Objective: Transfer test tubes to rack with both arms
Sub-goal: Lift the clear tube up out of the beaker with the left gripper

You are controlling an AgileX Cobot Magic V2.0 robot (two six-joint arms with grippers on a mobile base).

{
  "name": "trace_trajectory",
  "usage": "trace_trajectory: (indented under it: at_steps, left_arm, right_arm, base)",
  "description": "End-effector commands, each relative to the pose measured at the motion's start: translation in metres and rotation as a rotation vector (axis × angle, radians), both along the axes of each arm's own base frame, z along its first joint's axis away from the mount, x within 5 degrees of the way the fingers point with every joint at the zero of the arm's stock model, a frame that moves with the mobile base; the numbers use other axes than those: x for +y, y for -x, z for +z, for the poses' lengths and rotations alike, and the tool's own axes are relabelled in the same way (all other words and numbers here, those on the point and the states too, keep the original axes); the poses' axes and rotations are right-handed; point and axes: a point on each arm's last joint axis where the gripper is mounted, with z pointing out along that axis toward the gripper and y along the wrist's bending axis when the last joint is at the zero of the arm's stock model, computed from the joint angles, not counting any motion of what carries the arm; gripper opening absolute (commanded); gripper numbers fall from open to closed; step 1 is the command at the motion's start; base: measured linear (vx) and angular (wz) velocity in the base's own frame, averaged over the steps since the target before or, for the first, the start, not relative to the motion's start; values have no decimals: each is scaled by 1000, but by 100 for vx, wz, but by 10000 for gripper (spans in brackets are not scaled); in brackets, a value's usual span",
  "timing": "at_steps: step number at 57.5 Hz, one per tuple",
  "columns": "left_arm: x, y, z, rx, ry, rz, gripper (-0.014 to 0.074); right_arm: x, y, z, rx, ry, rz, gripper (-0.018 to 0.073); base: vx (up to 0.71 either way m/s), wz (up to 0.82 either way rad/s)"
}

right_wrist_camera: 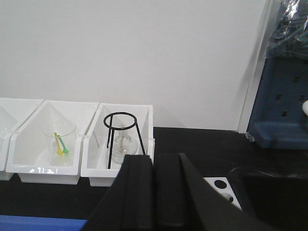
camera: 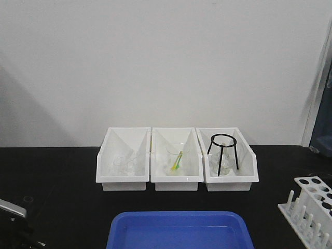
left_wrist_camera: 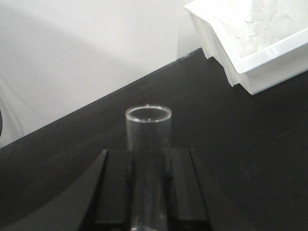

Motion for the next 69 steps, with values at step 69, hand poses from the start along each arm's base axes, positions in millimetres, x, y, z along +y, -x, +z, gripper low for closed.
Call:
trace_trajectory:
  at_steps: [69]
  left_arm:
    - [1, 37, 110, -236, 184, -21, -20]
  right_arm:
    - [0, 0, 19, -112, 5, 0, -4]
  base:
    - [0, 0]
